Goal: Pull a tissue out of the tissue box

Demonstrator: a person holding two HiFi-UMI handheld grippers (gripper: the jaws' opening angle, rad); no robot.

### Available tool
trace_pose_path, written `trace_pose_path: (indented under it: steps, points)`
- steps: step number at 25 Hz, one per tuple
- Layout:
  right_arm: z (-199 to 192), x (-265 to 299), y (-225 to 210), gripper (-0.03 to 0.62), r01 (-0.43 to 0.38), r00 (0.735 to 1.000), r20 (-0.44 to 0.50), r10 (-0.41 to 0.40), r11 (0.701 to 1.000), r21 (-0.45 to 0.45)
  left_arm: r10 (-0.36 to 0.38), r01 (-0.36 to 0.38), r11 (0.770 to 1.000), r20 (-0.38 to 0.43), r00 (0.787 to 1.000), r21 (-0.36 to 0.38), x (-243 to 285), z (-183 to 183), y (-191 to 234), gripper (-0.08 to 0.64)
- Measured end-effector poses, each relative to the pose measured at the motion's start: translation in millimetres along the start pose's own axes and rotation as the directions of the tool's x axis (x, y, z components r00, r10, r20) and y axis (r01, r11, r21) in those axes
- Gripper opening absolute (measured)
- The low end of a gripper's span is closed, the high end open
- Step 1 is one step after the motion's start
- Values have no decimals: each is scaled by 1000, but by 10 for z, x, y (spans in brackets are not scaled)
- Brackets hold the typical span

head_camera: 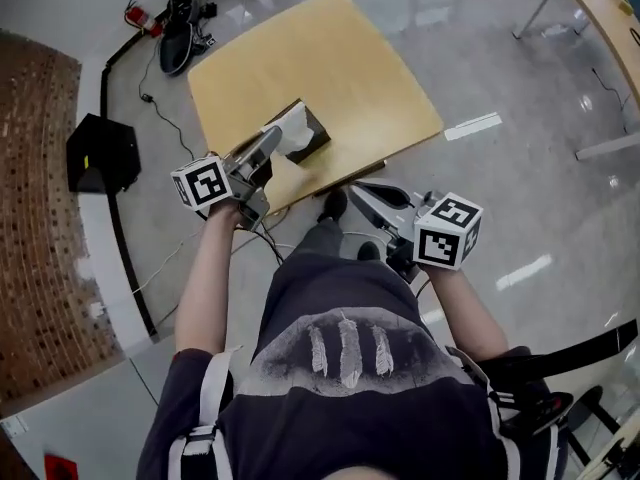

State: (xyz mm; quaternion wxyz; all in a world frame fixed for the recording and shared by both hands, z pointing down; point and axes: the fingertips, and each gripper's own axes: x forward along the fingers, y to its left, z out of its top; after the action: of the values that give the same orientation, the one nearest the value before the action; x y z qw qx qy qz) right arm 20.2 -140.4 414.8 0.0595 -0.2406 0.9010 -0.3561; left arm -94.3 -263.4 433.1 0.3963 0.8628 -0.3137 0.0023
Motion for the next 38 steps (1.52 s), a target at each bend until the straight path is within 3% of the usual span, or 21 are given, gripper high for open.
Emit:
trace_pose_path:
  steps: [10,15,19,23,27,32,38]
  points:
    - [-281,288,343,-2,-102,993,-60,106,993,61,100,-98,994,64,993,-37,-862,-230,-10,2]
    - [-617,638,624,-2,-113,988,-102,118,992,55,69,-65,997,92,993,-48,-1343,-360,71,3]
    - [-612,732,664,-2,-119,982,-140,126,991,57,62,-55,997,134,989,-62,-1396,-324,48,3]
    - [-576,856,823,-2,-149,975,-161,154,988,43,21,18,984,218,976,-177,-1468,-375,66,3]
    - [-572,1016,952,-2,-161,969,-190,159,987,3,31,9,985,232,972,-171,-1558,-385,145,2]
    - [-754,1296,1285,-2,-114,974,-197,108,993,-19,35,36,957,238,971,-287,-1998,-662,367,2]
    - [-852,1315,1607,-2,-87,982,-169,79,996,-37,-50,108,969,254,966,-222,-2243,-670,172,2]
